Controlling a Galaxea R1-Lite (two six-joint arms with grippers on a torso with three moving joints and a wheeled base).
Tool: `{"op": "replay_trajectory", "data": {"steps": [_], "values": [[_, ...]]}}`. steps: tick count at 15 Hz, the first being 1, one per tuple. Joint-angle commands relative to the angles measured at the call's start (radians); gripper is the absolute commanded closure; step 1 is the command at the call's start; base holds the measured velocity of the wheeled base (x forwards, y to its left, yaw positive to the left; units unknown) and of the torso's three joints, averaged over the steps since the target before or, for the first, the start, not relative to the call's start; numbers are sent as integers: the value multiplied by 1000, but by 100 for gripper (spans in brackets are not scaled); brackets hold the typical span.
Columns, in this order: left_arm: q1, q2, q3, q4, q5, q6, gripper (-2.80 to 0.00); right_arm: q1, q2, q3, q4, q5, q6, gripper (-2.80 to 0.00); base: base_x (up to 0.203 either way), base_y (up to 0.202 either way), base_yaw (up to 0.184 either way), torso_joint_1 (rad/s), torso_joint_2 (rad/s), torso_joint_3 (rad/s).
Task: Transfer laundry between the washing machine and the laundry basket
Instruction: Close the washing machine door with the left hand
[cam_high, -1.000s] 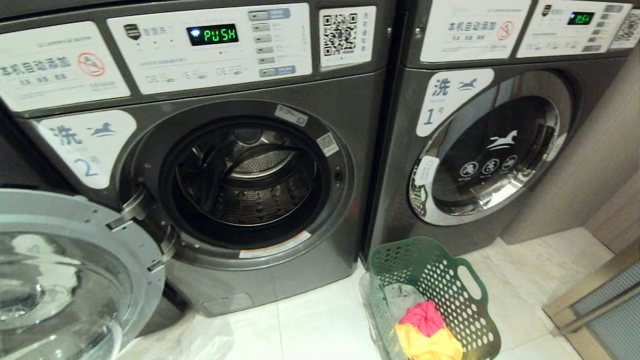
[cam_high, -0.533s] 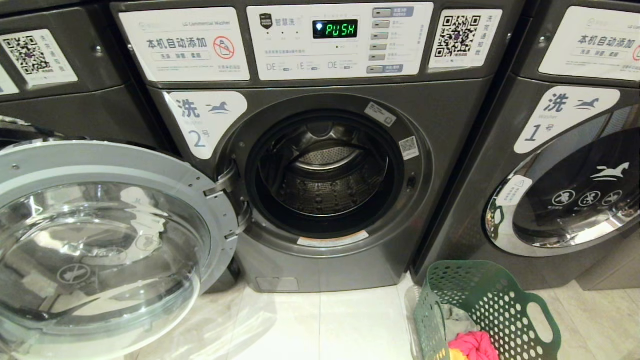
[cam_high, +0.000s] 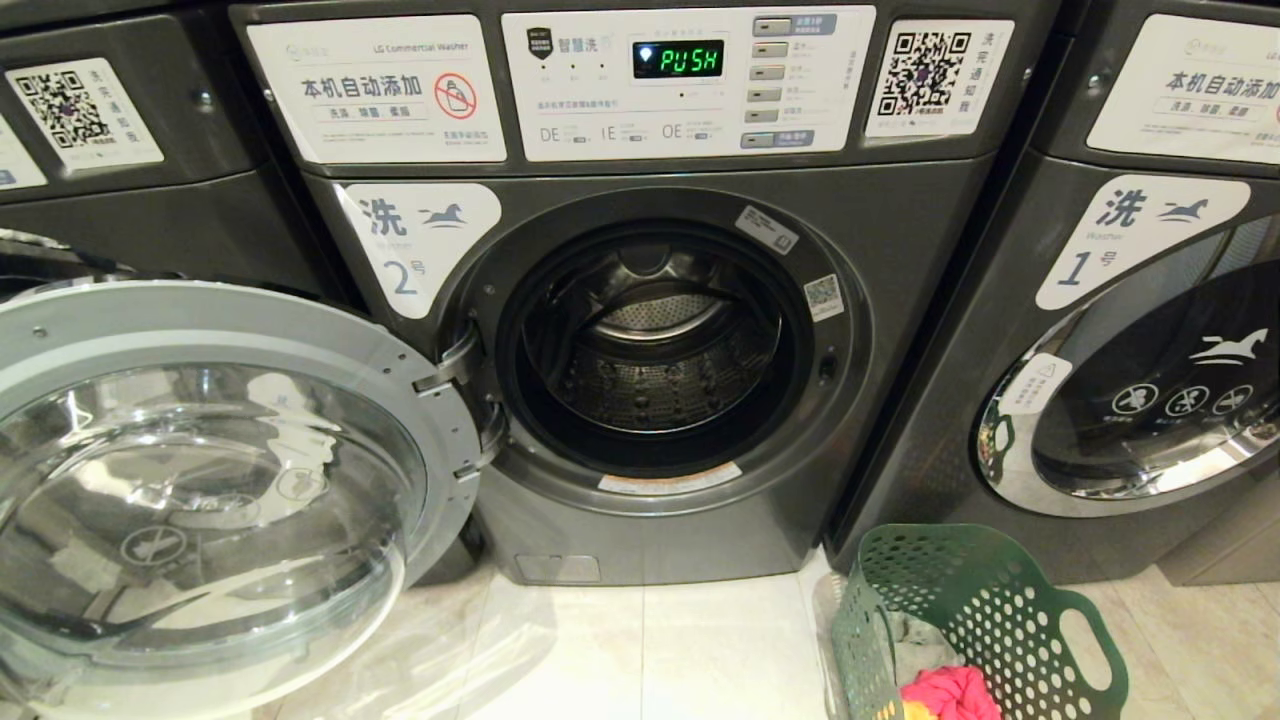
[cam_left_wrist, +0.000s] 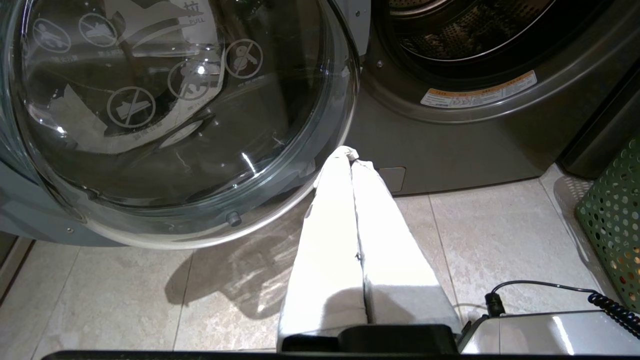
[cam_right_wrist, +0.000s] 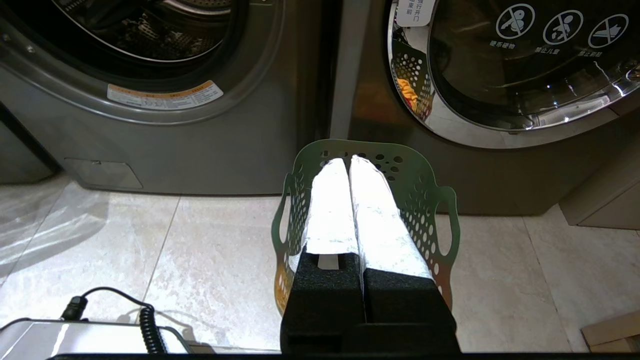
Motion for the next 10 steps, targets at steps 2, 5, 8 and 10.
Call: {"op": "replay_trajectory", "data": {"steps": [2, 5, 8, 10], "values": [[0, 2, 0, 0, -1, -1, 0, 0, 2, 0, 0, 0, -1, 0, 0, 0, 0, 0, 0, 0], [0, 2, 0, 0, -1, -1, 0, 0, 2, 0, 0, 1, -1, 0, 0, 0, 0, 0, 0, 0], [0, 2, 0, 0, 1, -1, 0, 0, 0, 0, 0, 1, -1, 0, 0, 0, 0, 0, 0, 0], [0, 2, 0, 3, 1, -1, 0, 0, 0, 0, 0, 0, -1, 0, 0, 0, 0, 0, 0, 0]]}}
